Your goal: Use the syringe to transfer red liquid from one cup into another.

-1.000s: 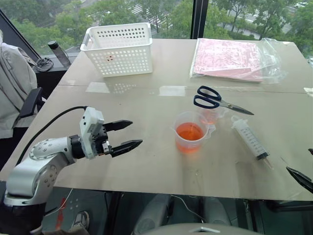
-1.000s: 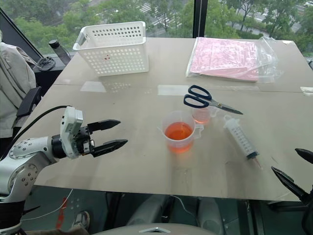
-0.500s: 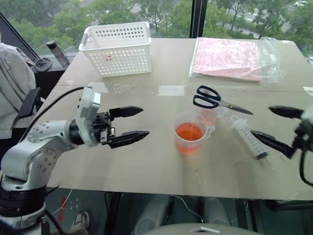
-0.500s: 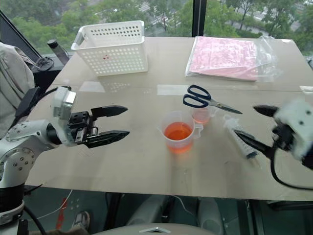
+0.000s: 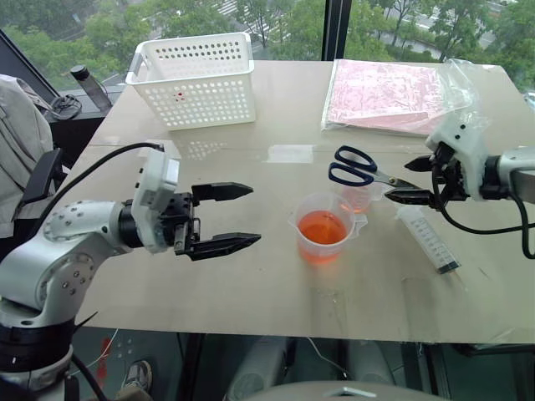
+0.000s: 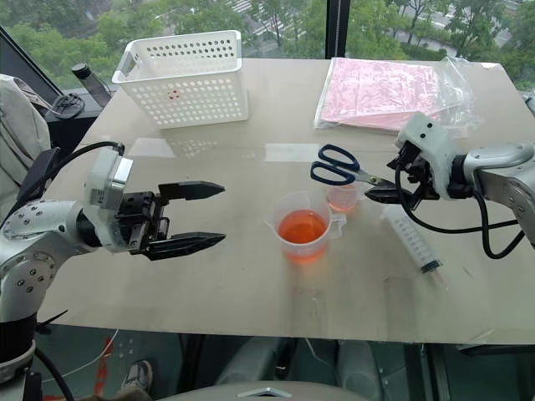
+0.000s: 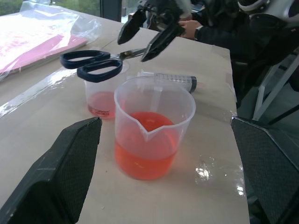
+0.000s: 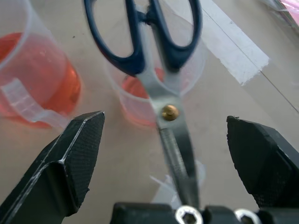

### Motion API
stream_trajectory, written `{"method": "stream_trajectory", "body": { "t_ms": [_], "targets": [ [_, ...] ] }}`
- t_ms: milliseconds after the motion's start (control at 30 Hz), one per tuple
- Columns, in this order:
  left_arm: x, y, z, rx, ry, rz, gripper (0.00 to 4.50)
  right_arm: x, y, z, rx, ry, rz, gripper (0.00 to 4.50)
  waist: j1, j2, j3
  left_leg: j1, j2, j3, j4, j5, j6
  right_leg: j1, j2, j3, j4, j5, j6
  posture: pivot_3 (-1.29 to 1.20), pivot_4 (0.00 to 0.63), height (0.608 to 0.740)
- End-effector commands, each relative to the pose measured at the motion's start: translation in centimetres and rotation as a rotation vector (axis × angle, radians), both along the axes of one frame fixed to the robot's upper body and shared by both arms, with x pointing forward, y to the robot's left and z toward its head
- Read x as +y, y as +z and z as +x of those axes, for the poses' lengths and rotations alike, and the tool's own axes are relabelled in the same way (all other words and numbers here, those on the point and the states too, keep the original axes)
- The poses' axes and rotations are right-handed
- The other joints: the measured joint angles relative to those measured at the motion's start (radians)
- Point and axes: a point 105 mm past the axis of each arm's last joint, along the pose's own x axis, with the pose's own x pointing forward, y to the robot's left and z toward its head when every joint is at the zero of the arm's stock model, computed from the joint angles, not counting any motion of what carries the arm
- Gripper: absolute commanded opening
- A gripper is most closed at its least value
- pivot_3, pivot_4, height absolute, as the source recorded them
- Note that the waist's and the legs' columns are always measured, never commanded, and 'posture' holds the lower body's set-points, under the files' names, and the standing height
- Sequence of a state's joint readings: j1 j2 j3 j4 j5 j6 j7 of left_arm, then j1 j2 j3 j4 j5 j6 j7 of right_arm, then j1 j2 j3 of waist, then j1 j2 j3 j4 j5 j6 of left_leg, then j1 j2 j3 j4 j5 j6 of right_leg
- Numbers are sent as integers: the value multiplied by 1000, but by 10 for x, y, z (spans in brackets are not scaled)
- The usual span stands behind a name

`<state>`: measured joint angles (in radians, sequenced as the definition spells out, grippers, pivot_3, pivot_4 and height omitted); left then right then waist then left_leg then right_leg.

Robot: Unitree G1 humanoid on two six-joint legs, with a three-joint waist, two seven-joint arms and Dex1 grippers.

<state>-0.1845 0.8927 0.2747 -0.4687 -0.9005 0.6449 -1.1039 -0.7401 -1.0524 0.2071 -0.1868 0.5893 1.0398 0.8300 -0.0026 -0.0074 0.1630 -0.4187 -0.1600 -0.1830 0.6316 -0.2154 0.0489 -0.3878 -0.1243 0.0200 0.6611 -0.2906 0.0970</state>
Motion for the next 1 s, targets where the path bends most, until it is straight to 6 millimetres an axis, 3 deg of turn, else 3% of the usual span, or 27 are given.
{"method": "stream_trajectory", "body": {
  "t_ms": [33, 100, 200, 400, 600, 833, 900, 1000],
  "targets": [
    [0, 12, -7, -59, 5, -1, 4500, 3, 4, 9, -26, 34, -25, 4470, -6, 0, 0, 0, 0, 0, 0, 0, 0, 0, 0, 0, 0, 0, 0, 0, 150, 740],
    [1, 12, -8, -61, 13, -2, 4500, 4, 5, 11, -22, 45, -26, 4233, -11, 0, 0, 0, 0, 0, 0, 0, 0, 0, 0, 0, 1, 0, 0, 0, 150, 740],
    [2, 14, -9, -63, 22, -9, 4500, 4, 5, 15, -25, 53, -33, 3217, -12, 0, 0, 0, 0, 0, 0, 0, 0, -1, 0, 1, 2, 0, 0, 0, 150, 740],
    [4, 12, -9, -59, 43, -13, 4500, 6, 10, 16, -39, 84, -35, 324, -11, 0, 0, 0, 0, 0, 1, 0, 0, -1, 1, 1, 2, 0, 0, 0, 150, 740],
    [5, 11, -8, -51, 55, -24, 4500, 1, 20, 12, -74, 73, -20, 242, -11, 1, 0, 0, 0, 0, 1, 0, 0, -1, 1, 1, 2, 0, 0, 0, 150, 740],
    [3, 10, -5, -52, 62, -37, 4500, -39, 48, -11, -96, -162, 128, 240, 2, 1, 0, 0, 0, 0, 1, 0, 0, -1, 0, 1, 2, 0, 0, 0, 150, 740],
    [2, 9, -3, -49, 59, -46, 4500, -63, 42, -21, -74, -300, 163, 240, 7, 0, 0, 0, 0, 0, 1, 0, 0, -1, 0, 1, 2, 0, 0, 0, 150, 740],
    [-1, 8, 0, -47, 49, -56, 4500, -100, 14, -34, -47, -510, 116, 240, 16, 0, -1, 0, 0, 1, 1, 0, 0, 0, 0, 2, 2, 0, 0, 0, 150, 740]
  ]
}}
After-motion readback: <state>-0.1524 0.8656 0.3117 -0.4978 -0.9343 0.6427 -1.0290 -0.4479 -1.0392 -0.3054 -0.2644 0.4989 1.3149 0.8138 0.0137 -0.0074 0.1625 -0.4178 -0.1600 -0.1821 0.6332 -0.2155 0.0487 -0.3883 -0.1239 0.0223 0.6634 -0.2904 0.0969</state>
